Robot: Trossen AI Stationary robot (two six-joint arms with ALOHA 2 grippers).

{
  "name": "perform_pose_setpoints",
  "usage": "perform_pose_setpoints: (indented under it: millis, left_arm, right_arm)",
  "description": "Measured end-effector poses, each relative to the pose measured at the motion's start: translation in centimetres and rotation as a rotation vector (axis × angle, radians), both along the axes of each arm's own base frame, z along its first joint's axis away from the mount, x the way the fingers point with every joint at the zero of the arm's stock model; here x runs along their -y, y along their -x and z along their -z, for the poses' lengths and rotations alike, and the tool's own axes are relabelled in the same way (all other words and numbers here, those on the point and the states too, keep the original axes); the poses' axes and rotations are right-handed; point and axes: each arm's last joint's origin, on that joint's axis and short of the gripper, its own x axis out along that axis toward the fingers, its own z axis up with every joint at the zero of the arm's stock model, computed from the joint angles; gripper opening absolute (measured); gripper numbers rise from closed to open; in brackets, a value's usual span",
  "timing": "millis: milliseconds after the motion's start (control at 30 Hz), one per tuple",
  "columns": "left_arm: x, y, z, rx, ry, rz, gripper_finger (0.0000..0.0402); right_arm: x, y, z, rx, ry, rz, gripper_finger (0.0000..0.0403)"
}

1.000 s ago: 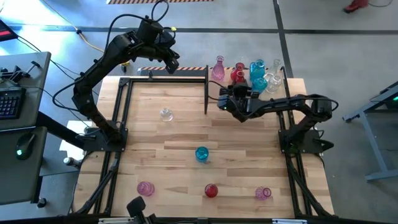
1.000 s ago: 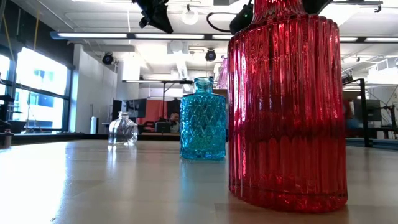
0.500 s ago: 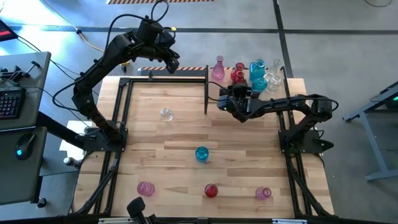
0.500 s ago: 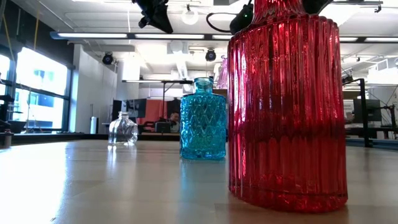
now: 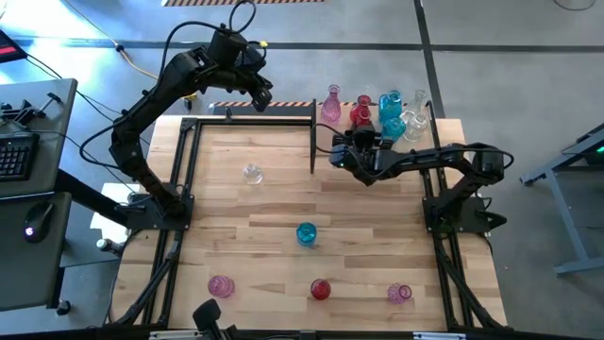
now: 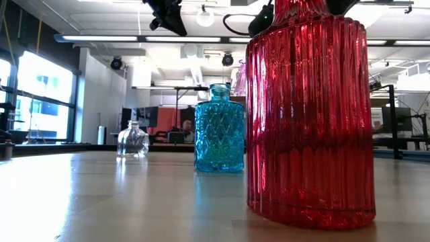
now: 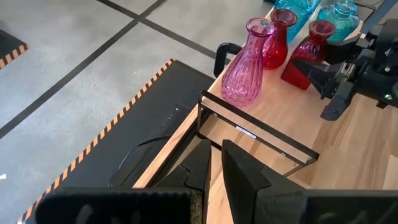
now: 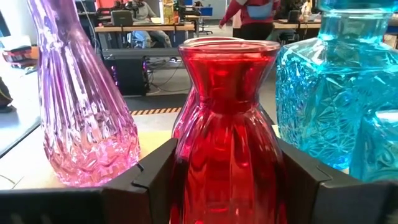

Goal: Sort vases onto shelf
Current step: Put the top red vase on the shelf aligned with the red vase

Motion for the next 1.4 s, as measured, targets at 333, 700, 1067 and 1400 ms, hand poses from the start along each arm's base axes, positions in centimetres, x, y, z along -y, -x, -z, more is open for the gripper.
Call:
perform_pose_setpoints:
  millis: [333, 700, 1067, 1400]
  left_arm:
    - [0.0, 0.0, 0.0, 0.0, 0.0, 0.0, 0.0031]
    - [0.0, 0.0, 0.0, 0.001, 0.001, 0.001, 0.0031]
    - [0.0, 0.0, 0.0, 0.001, 0.001, 0.001, 0.0031]
    - [0.0, 0.0, 0.0, 0.001, 0.001, 0.001, 0.0031]
  right_arm:
    - [0.35, 0.36, 0.25, -0.005, -0.013, 0.015, 0.0191]
    - [0.69, 0.54, 0.49, 0.013, -0.035, 0.018, 0.0216]
    - [0.68, 0.51, 0.66, 0.029, -0.05, 0.008, 0.0232]
    - [0.63, 0.57, 0.5, 0.029, -0.04, 0.013, 0.0277]
